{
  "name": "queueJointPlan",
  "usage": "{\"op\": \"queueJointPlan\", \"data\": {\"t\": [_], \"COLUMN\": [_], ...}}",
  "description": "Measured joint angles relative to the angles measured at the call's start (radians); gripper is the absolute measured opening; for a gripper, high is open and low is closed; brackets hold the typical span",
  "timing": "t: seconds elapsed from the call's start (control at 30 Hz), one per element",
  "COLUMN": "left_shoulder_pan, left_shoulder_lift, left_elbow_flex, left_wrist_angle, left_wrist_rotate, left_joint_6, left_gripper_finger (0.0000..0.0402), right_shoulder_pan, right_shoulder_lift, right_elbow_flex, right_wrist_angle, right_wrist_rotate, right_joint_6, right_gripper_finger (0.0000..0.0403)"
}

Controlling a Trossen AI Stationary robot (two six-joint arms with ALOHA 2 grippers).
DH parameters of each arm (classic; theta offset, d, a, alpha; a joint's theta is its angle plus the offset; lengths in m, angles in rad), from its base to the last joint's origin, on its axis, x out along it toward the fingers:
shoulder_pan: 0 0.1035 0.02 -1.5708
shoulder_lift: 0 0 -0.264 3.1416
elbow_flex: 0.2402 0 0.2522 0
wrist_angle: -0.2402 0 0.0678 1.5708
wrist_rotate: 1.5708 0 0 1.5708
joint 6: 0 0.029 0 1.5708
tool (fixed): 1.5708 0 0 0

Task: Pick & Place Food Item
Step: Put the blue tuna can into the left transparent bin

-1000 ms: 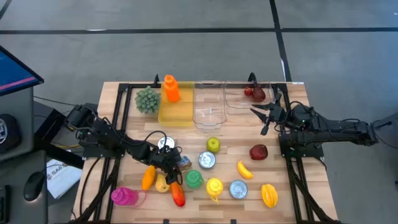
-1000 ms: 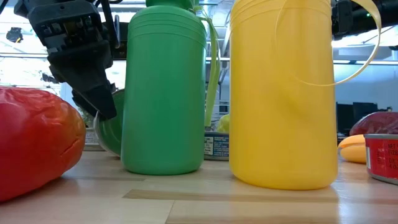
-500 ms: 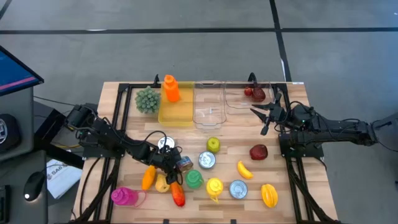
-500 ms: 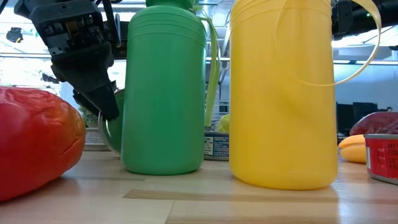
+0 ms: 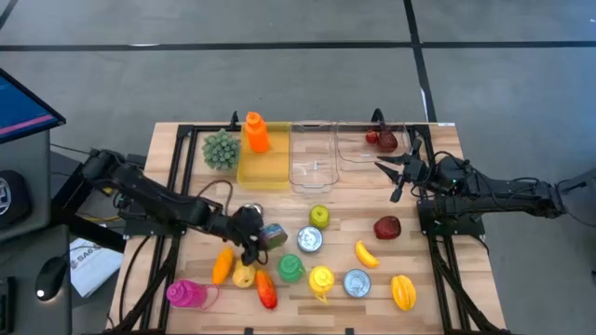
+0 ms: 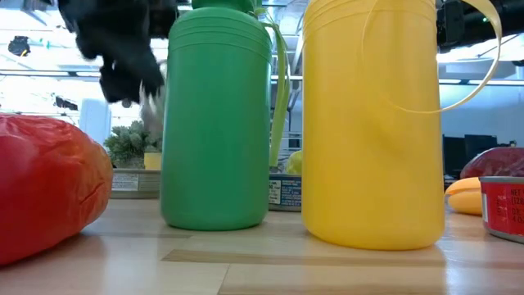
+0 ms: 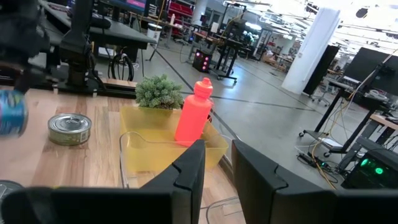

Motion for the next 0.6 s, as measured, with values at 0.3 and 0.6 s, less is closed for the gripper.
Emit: {"op": "queueJointPlan", "data": {"t": [0.3,0.6], "left_shoulder_pan": [0.046,0.143], "left_shoulder_lift": [-0.185,-0.256], "left_elbow_flex": [0.0,0.0], "left_wrist_angle": [-0.061,-0.035], "left_wrist_rotate": [-0.085,-0.152], "left_joint_6": [0.0,0.059], "left_gripper_finger": [0.0196,0.0191], "right_shoulder_pan": [0.0,0.0], "right_shoulder_lift": [0.0,0.0], "right_elbow_flex": [0.0,0.0], "right_wrist_angle": [0.0,0.0], "right_wrist_rotate": [0.0,0.0], "right_joint_6": [0.0,0.0], "right_gripper_finger": [0.0076,0.0076]}}
